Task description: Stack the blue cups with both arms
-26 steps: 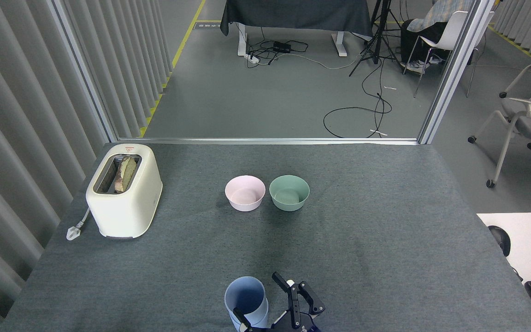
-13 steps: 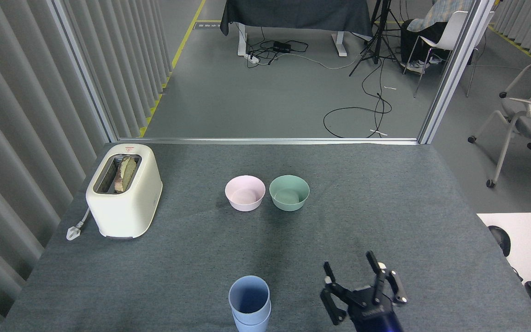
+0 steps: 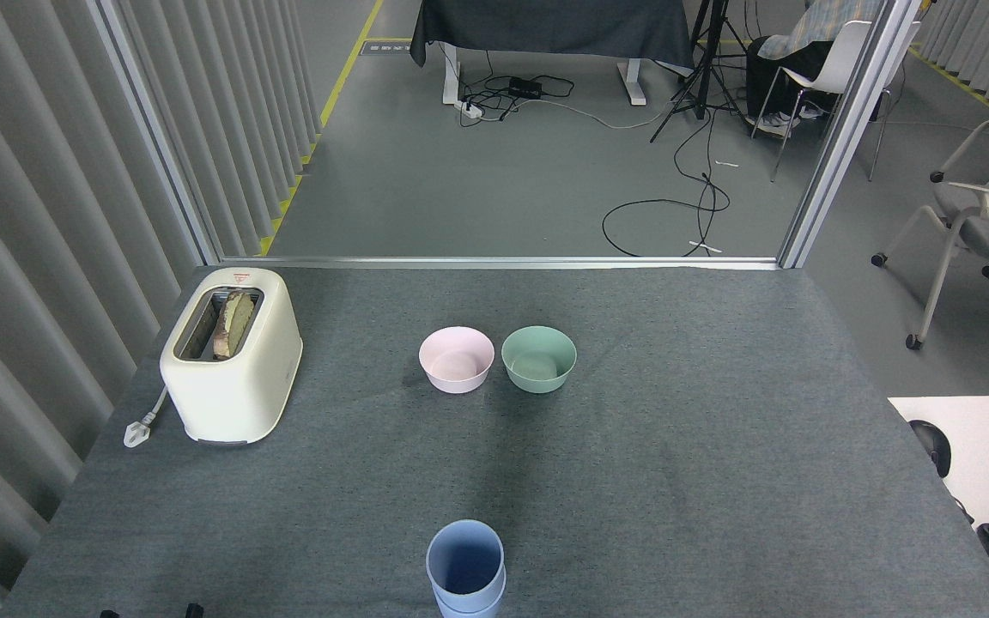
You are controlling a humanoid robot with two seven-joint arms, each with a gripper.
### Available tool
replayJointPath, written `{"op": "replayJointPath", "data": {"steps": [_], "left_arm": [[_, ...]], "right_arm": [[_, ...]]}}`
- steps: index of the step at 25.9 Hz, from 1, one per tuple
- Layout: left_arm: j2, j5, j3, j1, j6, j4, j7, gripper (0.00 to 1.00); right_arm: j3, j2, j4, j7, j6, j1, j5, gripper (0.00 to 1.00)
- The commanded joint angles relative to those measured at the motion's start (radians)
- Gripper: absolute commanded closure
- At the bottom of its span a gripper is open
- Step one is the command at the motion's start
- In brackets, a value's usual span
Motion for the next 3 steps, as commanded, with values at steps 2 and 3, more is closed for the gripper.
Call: {"op": "replayJointPath", "data": {"steps": [2, 3], "left_arm": [[0.0, 0.0, 0.0, 0.002, -0.003, -0.003, -0.001, 0.0], [0.0, 0.0, 0.0, 0.004, -0.005, -0.003, -0.001, 0.0]], "right_arm": [[0.008, -0.007, -0.007, -0.016, -0.006, 0.027, -0.011, 0.0], [0.013, -0.007, -0.008, -0.034, -0.004, 0.034, -0.011, 0.0]]}}
